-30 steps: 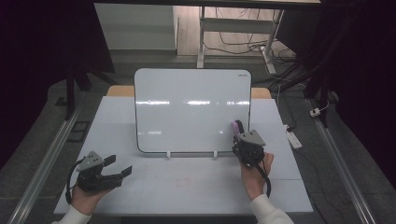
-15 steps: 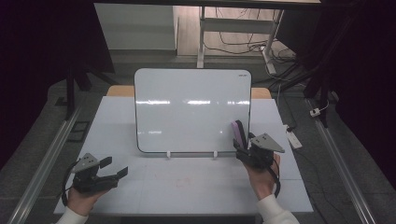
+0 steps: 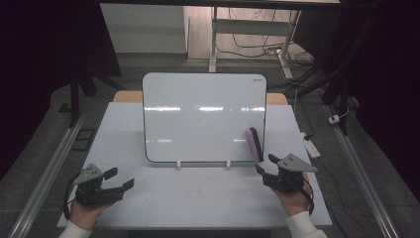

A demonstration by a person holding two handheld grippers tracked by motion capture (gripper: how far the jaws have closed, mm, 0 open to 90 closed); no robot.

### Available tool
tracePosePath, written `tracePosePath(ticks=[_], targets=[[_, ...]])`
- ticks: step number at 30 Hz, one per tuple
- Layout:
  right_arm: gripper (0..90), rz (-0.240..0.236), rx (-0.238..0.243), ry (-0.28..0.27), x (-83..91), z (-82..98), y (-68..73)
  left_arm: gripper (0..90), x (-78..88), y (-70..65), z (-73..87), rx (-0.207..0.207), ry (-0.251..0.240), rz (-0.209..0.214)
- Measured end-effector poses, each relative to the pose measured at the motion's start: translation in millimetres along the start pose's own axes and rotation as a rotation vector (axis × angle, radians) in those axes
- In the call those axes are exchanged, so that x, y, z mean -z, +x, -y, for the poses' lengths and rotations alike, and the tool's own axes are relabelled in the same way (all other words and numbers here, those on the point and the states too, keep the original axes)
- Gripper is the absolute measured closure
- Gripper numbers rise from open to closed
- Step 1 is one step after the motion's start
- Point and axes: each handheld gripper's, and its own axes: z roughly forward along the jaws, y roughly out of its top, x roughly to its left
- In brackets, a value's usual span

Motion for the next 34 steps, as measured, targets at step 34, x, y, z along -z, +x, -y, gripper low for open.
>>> tracePosePath(ticks=[34], targets=[[37.5,-0.098,0.037,0.022,7.4,32.4,-10.9,21.5,-15.0,-6.4,-2.2,-0.107,0.028,0.010]])
